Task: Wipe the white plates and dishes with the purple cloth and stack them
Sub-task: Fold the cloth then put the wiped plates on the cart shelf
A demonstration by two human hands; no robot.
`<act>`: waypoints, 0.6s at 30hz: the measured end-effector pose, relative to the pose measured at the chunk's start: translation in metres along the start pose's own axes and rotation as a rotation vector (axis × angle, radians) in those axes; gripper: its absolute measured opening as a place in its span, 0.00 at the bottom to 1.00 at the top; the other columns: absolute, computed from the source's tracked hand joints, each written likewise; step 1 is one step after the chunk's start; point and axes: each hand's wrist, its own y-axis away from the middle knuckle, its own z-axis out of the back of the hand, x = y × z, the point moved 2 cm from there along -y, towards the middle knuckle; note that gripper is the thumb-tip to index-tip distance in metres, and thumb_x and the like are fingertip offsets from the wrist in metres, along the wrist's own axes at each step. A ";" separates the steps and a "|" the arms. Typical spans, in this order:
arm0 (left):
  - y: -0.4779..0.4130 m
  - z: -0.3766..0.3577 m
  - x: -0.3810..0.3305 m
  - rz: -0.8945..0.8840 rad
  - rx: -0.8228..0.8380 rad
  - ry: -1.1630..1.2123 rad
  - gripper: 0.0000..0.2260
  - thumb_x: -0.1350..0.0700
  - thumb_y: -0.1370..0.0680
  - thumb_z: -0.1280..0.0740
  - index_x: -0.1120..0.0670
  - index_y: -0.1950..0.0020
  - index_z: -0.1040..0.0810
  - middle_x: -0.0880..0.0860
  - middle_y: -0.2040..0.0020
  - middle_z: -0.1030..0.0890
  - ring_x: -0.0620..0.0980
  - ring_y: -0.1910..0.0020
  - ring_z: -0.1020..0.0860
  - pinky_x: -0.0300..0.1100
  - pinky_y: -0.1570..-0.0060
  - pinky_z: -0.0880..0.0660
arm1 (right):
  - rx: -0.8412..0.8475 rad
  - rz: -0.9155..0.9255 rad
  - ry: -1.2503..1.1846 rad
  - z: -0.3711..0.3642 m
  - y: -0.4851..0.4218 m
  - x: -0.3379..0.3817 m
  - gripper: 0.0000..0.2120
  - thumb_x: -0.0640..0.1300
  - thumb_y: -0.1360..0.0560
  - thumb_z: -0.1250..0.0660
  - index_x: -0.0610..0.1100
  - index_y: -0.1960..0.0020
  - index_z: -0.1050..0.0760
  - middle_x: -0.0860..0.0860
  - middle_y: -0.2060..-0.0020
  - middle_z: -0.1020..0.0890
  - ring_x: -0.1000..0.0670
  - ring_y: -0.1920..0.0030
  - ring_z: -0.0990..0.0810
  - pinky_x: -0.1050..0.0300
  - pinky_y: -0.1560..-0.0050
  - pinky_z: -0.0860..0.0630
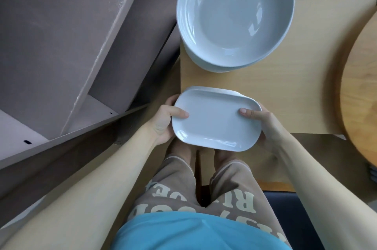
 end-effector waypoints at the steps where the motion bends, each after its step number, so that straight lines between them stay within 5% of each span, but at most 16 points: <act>1: 0.012 0.001 0.000 -0.010 -0.005 -0.001 0.39 0.64 0.36 0.30 0.55 0.24 0.31 0.63 0.31 0.23 0.66 0.34 0.24 0.64 0.36 0.23 | 0.001 0.000 0.000 -0.004 0.007 0.002 0.22 0.52 0.37 0.22 0.58 0.43 0.17 0.47 0.45 0.14 0.42 0.46 0.14 0.47 0.49 0.17; 7: 0.093 0.009 -0.013 -0.151 -0.079 -0.049 0.43 0.59 0.41 0.24 0.43 0.26 0.31 0.53 0.34 0.23 0.58 0.34 0.23 0.57 0.38 0.21 | 0.064 0.034 -0.070 -0.036 0.050 0.014 0.37 0.51 0.39 0.20 0.53 0.30 0.23 0.42 0.37 0.17 0.35 0.39 0.18 0.36 0.39 0.21; 11: 0.144 0.018 -0.034 -0.302 -0.152 -0.077 0.41 0.59 0.37 0.24 0.33 0.29 0.31 0.53 0.35 0.22 0.55 0.37 0.21 0.53 0.39 0.21 | 0.123 0.068 -0.108 -0.069 0.079 0.036 0.40 0.50 0.40 0.21 0.50 0.29 0.25 0.41 0.37 0.18 0.34 0.41 0.17 0.39 0.48 0.18; 18: 0.194 0.035 -0.102 -0.539 -0.177 -0.102 0.37 0.56 0.34 0.24 0.40 0.27 0.29 0.46 0.38 0.18 0.49 0.40 0.18 0.43 0.48 0.19 | 0.201 0.228 -0.205 -0.137 0.104 0.086 0.25 0.47 0.37 0.23 0.53 0.40 0.16 0.44 0.44 0.14 0.40 0.48 0.13 0.47 0.58 0.17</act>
